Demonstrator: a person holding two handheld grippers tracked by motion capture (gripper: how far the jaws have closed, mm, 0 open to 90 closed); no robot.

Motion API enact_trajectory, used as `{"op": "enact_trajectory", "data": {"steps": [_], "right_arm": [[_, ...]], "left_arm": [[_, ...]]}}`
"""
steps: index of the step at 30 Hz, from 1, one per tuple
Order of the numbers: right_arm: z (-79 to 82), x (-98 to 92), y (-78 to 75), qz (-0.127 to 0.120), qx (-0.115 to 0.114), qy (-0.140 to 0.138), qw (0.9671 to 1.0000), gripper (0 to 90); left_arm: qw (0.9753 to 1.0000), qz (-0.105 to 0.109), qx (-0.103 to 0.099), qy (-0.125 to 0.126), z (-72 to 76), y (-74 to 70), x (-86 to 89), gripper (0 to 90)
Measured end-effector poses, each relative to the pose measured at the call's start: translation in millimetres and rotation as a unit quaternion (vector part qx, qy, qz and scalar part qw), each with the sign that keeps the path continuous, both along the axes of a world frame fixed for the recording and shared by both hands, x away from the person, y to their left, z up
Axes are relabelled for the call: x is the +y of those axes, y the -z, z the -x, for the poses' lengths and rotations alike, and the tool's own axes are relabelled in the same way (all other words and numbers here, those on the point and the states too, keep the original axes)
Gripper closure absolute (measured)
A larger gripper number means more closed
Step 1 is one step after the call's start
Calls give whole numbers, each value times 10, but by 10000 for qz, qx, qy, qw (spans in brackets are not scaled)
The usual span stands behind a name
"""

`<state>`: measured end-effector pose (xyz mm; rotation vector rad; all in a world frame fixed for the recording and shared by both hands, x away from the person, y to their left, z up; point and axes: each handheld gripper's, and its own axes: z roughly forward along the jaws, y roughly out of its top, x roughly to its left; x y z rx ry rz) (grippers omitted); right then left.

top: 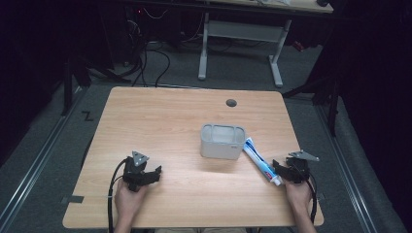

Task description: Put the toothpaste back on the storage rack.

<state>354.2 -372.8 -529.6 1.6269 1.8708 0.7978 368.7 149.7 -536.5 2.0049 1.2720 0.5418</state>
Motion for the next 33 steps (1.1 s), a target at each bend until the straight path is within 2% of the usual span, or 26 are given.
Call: {"op": "enact_trajectory", "data": {"steps": [8, 12, 20, 27, 33], "right_arm": [[8, -18, -21, -83, 56, 126, 9999, 430], [46, -43, -71, -116, -61, 146, 9998, 450], [161, -60, -163, -211, -268, -8, 9994, 501], [243, -52, -181, -298, -309, -73, 9991, 519], [331, -38, -224, -332, -408, -236, 9983, 553]], "left_arm": [[10000, -5, 0, 3, 1, 0, -1, 238], [10000, -4, 0, 3, 1, 0, 0, 239], [10000, -2, 0, 4, 1, 0, 1, 239], [10000, -1, 0, 4, 0, 0, 0, 239], [10000, -2, 1, 3, 1, 0, 0, 239]]}}
